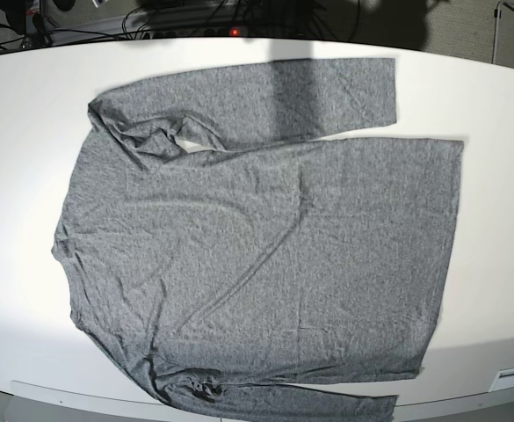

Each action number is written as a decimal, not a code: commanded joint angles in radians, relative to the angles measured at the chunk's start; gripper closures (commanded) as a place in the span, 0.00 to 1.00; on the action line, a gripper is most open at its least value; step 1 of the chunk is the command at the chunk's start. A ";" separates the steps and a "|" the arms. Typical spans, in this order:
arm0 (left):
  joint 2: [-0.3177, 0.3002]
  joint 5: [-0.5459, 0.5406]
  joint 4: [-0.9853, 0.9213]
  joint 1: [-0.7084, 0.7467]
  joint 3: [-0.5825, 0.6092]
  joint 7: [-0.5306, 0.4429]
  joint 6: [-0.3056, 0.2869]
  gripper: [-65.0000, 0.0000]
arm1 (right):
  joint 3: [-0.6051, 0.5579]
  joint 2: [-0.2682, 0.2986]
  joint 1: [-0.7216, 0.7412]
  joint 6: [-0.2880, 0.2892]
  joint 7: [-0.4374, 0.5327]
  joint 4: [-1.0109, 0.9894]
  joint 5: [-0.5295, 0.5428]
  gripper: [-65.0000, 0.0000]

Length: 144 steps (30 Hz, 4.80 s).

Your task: Fold the T-shirt properly

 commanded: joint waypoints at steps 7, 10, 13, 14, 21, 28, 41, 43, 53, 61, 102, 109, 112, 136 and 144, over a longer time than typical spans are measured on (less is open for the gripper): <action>-0.004 -0.001 0.167 0.027 -0.037 0.017 0.004 1.00 | 0.016 0.002 -0.007 0.003 0.013 0.182 0.003 0.60; -0.004 -0.001 0.204 0.022 -0.037 -0.027 0.003 1.00 | 0.016 0.000 0.032 0.003 0.012 0.224 0.002 0.60; -0.029 -0.001 0.228 -0.003 -0.037 -0.095 0.003 0.91 | 0.016 0.000 0.092 0.003 0.012 0.238 -0.001 0.60; -0.047 0.000 0.233 -0.018 -0.036 -0.098 0.003 0.88 | 0.016 0.000 0.116 0.003 0.013 0.238 -0.001 0.60; -0.161 -0.001 0.238 -0.177 -0.035 -0.146 0.003 0.84 | 0.016 -0.002 0.331 0.002 0.056 0.238 0.000 0.60; -0.149 -0.115 0.238 -0.462 -0.034 -0.158 -0.025 0.84 | 0.012 -0.020 0.615 0.003 0.057 0.238 -0.001 0.60; -0.257 0.130 0.238 -0.637 -0.032 -0.098 -0.347 0.70 | 0.012 0.072 0.773 0.324 -0.152 0.240 -0.317 0.60; -0.305 0.171 0.233 -0.634 -0.016 -0.098 -0.351 0.62 | 0.012 0.096 0.770 0.386 -0.153 0.240 -0.380 0.60; -0.443 0.493 0.039 -0.635 0.256 -0.188 -0.319 0.54 | 0.012 0.141 0.726 0.418 -0.151 0.240 -0.385 0.60; -0.451 0.764 -0.138 -0.722 0.348 -0.216 -0.216 0.54 | 0.012 0.141 0.727 0.418 -0.180 0.240 -0.251 0.60; -0.380 0.892 -0.591 -0.900 0.352 -0.564 -0.182 0.54 | 0.012 0.113 0.751 0.415 -0.179 0.240 -0.146 0.60; -0.452 0.956 -0.591 -0.883 0.352 -0.483 -0.182 0.57 | 0.012 0.114 0.751 0.415 -0.179 0.240 -0.146 0.60; -0.481 0.970 -0.591 -0.880 0.352 -0.514 -0.182 0.58 | 0.012 0.114 0.751 0.415 -0.178 0.240 -0.146 0.60; -0.639 1.029 -0.189 -0.726 0.352 -0.388 -0.127 0.60 | 0.012 0.113 0.751 0.414 -0.212 0.240 -0.146 0.60; -0.637 0.971 -0.188 -0.746 0.352 -0.438 -0.146 0.60 | 0.012 0.113 0.751 0.414 -0.216 0.240 -0.146 0.60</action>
